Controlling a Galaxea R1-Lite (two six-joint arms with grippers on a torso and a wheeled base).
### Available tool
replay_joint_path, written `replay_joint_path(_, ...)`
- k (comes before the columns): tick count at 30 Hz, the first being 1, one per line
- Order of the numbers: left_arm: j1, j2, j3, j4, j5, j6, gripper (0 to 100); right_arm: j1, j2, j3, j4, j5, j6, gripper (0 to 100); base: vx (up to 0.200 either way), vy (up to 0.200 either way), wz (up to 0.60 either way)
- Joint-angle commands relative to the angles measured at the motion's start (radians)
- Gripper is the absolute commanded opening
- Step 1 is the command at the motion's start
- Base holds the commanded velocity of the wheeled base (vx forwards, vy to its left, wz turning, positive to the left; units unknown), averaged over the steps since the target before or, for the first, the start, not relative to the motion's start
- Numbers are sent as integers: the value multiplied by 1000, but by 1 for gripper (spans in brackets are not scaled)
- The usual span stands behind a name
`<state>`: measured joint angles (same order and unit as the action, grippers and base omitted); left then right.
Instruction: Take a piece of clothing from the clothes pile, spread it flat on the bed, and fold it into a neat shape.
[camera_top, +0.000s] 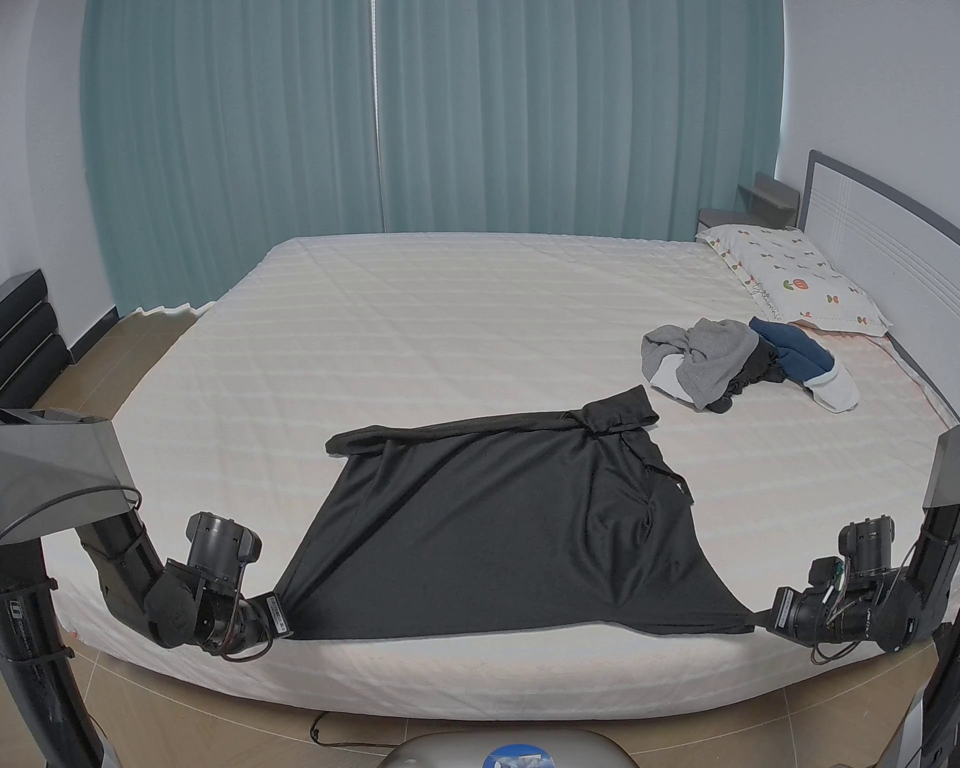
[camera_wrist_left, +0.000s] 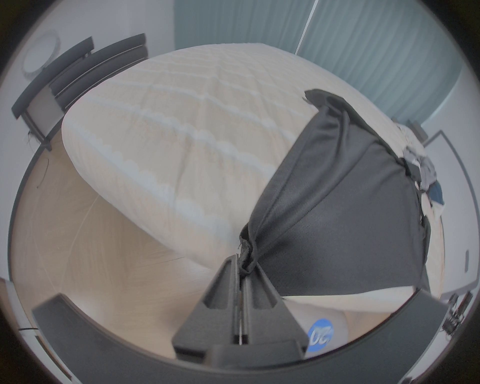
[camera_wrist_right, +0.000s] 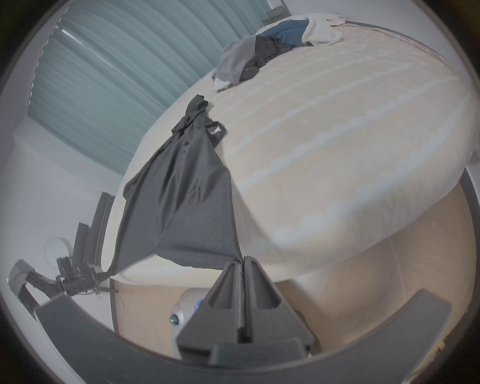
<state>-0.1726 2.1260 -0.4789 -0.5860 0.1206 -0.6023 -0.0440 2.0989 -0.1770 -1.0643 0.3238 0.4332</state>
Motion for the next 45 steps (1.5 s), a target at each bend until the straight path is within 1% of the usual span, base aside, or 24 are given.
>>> replay_joint_path(1, -39, -12, 69, 9, 8, 42, 0, -33, -31, 103, -5, 1, -67, 0, 0, 0, 0)
replay_joint_path(3, -51, -14, 80, 23, 10, 52, 0, -34, -31, 131, -5, 1, -90, 0, 0, 0, 0)
replay_joint_path(7, -61, -18, 88, 46, 11, 56, 0, -27, -28, 177, -5, -8, -108, 0, 0, 0, 0)
replay_joint_path(10, -61, -17, 88, 69, 19, 64, 0, -22, -27, 177, 18, -12, -123, 0, 0, 0, 0)
replay_joint_path(13, -61, -15, 77, 64, 24, 64, 0, -17, -13, 177, 26, -9, -125, 0, 0, 0, 0)
replay_joint_path(18, -56, -14, 65, 60, 24, 56, 0, 41, -17, 177, 59, -9, -113, 0, 0, 0, 0)
replay_joint_path(22, -56, -6, 66, 61, 24, 59, 0, 110, -14, 177, 87, -14, -110, 0, 0, 0, 0)
replay_joint_path(27, -59, -4, 65, 60, 24, 58, 0, 141, -2, 177, 112, -68, -110, 0, 0, 0, 0)
replay_joint_path(28, -59, -4, 65, 60, 24, 56, 0, 150, -2, 177, 116, -69, -108, 100, 0, 0, 0)
replay_joint_path(30, -58, -6, 63, 60, 24, 56, 0, 161, -8, 177, 121, -68, -105, 100, 0, 0, 0)
replay_joint_path(31, -58, -6, 63, 60, 24, 56, 100, 161, -8, 177, 121, -68, -105, 100, 0, 0, 0)
replay_joint_path(35, -51, -17, 60, 58, 24, 53, 100, 153, -46, 175, 59, -68, -76, 100, 0, 0, 0)
replay_joint_path(37, -44, -23, 46, 60, 24, 50, 100, 145, -79, 171, -8, -68, -42, 100, 0, 0, 0)
replay_joint_path(38, -42, -24, 43, 60, 24, 50, 100, 144, -80, 169, -16, -69, -36, 100, 0, 0, 0)
replay_joint_path(39, -28, -37, 33, 60, 22, 47, 100, 144, -83, 152, -62, -74, -1, 100, 0, 0, 0)
replay_joint_path(40, -19, -46, 25, 60, 20, 46, 100, 144, -80, 136, -83, -74, 16, 100, 0, 0, 0)
replay_joint_path(43, -1, -73, 6, 60, 5, 33, 100, 128, -48, 64, -92, -72, 52, 100, 0, 0, 0)
replay_joint_path(45, 1, -80, 6, 58, -10, 24, 100, 118, -10, 27, -100, -71, 58, 100, 0, 0, 0)
